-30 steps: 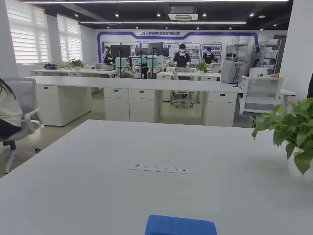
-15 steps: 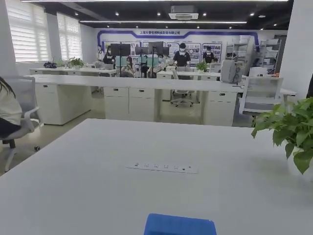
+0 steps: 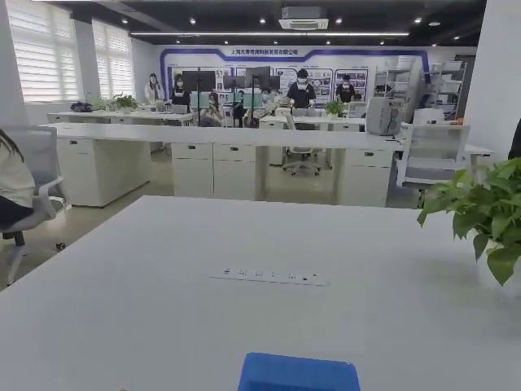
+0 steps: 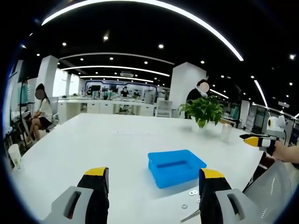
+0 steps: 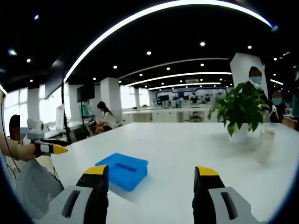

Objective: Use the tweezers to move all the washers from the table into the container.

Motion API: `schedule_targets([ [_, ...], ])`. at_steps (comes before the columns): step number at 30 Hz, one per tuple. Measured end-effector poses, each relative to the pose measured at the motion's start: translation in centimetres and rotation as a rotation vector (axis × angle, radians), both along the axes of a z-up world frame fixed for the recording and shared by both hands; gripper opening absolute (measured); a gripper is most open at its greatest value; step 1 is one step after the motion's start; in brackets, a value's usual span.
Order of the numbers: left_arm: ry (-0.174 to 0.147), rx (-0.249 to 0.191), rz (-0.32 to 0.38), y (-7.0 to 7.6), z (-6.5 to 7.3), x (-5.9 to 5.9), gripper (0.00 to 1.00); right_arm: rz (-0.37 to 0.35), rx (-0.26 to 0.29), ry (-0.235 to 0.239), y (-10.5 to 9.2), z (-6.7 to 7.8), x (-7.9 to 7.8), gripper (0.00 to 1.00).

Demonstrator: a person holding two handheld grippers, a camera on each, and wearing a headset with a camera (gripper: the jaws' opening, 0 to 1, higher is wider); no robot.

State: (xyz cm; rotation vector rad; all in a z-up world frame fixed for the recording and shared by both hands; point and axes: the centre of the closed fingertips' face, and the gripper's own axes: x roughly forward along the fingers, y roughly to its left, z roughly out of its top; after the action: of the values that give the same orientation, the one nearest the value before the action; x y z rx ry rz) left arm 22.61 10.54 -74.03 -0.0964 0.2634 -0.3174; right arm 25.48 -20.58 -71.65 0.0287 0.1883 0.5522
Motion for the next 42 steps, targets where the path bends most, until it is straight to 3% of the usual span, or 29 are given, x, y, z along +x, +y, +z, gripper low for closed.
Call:
schedule_targets([
  [9,0.001,0.001,0.009,0.1,0.0,0.1,0.79,0.0,0.009,-0.001,-0.2,0.0,0.1,0.72],
  [21,0.001,0.003,0.063,1.0,0.0,0.1,0.79,0.055,0.029,0.006,0.5,-0.3,-0.1,0.72],
  [27,0.01,0.007,0.091,1.5,-0.2,0.2,0.79,0.059,-0.012,0.056,0.4,-1.6,0.1,0.7],
  [33,0.023,0.033,0.1,1.3,-0.3,0.3,0.78,0.102,-0.055,0.075,0.9,-2.4,-0.2,0.69],
  [37,0.063,0.014,0.072,0.6,-0.9,0.3,0.76,0.139,-0.13,0.084,1.5,-3.0,-0.6,0.67],
  [42,0.127,0.032,-0.011,-1.0,-2.1,0.0,0.71,0.15,-0.165,0.093,1.6,-3.4,-0.8,0.65],
])
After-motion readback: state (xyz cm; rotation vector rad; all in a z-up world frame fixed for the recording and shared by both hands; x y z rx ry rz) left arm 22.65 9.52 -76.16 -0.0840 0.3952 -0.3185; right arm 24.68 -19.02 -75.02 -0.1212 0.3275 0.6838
